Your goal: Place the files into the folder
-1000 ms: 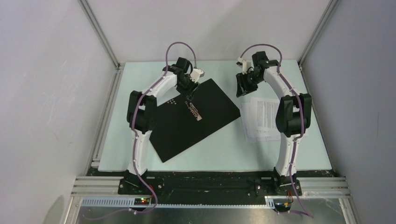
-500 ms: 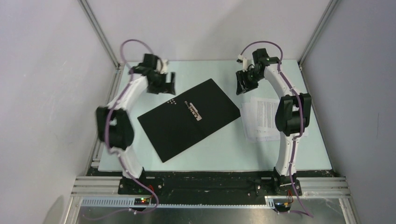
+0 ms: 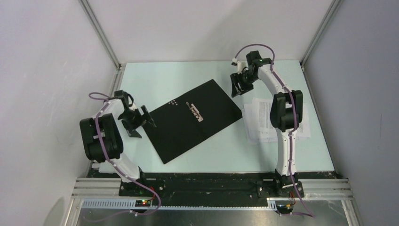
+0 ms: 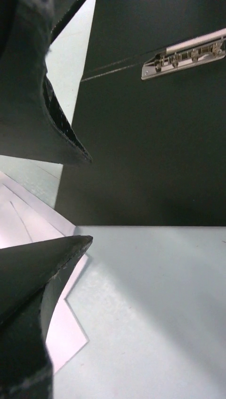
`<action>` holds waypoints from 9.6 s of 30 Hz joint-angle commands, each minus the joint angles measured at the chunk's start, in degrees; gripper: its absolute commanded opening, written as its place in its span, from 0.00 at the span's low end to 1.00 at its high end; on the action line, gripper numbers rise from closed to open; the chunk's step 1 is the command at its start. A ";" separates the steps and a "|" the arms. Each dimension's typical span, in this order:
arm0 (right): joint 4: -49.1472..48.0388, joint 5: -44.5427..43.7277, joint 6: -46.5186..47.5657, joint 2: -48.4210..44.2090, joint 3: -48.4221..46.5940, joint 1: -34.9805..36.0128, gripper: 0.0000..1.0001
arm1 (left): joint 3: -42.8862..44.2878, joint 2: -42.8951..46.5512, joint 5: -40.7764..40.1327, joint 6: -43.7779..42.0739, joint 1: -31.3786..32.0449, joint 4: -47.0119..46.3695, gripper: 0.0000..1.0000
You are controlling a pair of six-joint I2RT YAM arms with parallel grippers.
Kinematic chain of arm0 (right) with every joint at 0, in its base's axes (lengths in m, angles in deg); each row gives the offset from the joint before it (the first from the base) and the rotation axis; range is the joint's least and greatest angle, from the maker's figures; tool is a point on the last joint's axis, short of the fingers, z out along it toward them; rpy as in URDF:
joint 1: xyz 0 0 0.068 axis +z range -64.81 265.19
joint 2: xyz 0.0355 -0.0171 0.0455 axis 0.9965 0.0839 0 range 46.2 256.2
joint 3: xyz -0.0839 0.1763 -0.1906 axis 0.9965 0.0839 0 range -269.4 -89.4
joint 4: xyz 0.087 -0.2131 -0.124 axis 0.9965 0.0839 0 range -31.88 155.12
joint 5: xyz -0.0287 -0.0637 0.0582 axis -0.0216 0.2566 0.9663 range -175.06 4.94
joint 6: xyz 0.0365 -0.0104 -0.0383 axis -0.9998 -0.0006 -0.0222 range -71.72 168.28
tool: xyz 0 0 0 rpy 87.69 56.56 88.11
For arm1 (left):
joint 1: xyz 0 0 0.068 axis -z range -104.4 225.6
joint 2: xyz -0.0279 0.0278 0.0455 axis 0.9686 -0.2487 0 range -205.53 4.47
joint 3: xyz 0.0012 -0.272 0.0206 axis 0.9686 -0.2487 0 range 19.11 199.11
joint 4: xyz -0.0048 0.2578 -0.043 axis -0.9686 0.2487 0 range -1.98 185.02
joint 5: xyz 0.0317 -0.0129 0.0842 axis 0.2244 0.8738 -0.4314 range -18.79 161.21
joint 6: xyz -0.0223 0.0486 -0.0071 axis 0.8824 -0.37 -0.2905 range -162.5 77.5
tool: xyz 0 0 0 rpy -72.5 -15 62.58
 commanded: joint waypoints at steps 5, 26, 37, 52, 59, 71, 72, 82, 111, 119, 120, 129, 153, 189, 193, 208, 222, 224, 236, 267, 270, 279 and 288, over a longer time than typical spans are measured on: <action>0.60 3.97 -1.22 8.32 -7.82 1.46 0.77 | 6.72 -10.08 3.47 1.58 1.26 -3.83 1.00; 1.37 2.33 -2.64 2.28 9.46 6.48 0.81 | 43.08 -31.23 -0.96 -3.27 6.61 -3.77 1.00; 0.95 -3.55 -3.24 -14.76 11.77 -2.48 0.83 | 41.69 -20.50 -20.25 -5.61 7.42 -3.87 1.00; -3.45 -21.27 -9.76 -31.91 36.21 -34.95 0.86 | 56.67 -17.12 -6.64 -13.20 18.35 -3.86 1.00; -6.29 -25.58 -14.33 -35.44 45.66 -41.57 0.89 | 56.84 -19.93 11.68 -11.61 23.21 -3.43 0.98; -9.17 -9.48 -10.73 -28.04 46.77 -49.95 0.90 | 57.47 -22.37 9.90 -14.74 24.43 0.08 0.98; -9.31 -8.88 -9.83 -27.11 46.65 -50.30 0.90 | 57.33 -22.14 9.84 -15.09 24.49 0.26 0.98; -12.07 -12.72 -7.90 -23.00 46.29 -51.65 0.90 | 54.40 -20.37 9.46 -16.37 25.89 0.64 0.98; -13.47 -5.45 -9.90 -17.80 40.98 -51.72 0.65 | 54.31 -20.57 6.99 -17.44 27.03 0.93 0.98; -13.55 -0.21 -11.04 -18.05 40.09 -51.63 0.40 | 54.05 -20.60 6.66 -17.61 27.09 0.87 0.98; -13.61 0.07 -11.12 -18.06 40.11 -51.55 0.37 | 54.00 -20.66 6.69 -17.58 27.14 0.89 0.98; -13.66 7.46 -12.10 -16.44 40.05 -50.81 0.37 | 53.16 -20.84 7.91 -17.60 27.76 0.92 0.98; 3.65 18.38 -7.63 -24.34 29.86 -42.78 0.00 | 55.98 -18.99 5.36 -39.27 41.32 -5.24 1.00; -0.55 40.27 -28.94 -23.51 35.60 -45.83 0.00 | 36.13 -27.43 -6.91 -38.91 71.12 -59.93 0.94; 0.43 40.69 -28.67 -23.64 35.84 -46.63 0.00 | 36.33 -29.53 -8.45 -37.78 72.22 -63.71 0.90; 2.32 43.66 -29.68 -26.34 39.54 -47.39 0.00 | 41.71 -34.08 -12.66 -34.92 73.85 -66.89 0.63; 1.08 45.38 -33.63 -27.83 43.03 -48.59 0.00 | 39.01 -31.00 -8.99 -34.72 73.32 -65.32 0.83; 1.08 45.20 -33.66 -27.41 43.03 -49.12 0.00 | 37.30 -29.50 -7.45 -34.65 73.13 -65.27 0.84; 2.03 45.67 -32.47 -27.84 43.10 -50.09 0.00 | 34.27 -26.47 -2.69 -37.32 73.16 -62.73 0.82; 4.55 45.44 -28.51 -28.93 46.21 -50.76 0.12 | 42.83 -33.88 -2.58 -47.47 73.60 -59.53 0.00; 7.89 40.00 -22.51 -28.53 39.82 -51.05 0.35 | 43.77 -33.02 -6.94 -43.61 73.32 -59.46 0.00; 6.88 21.43 -16.32 -33.90 22.95 -50.21 0.82 | 56.06 -24.65 -17.61 -24.69 67.45 -40.59 0.00; 4.54 12.77 -19.16 -43.06 22.25 -39.81 0.84 | 58.20 -7.40 -25.63 -11.01 57.42 -18.87 0.00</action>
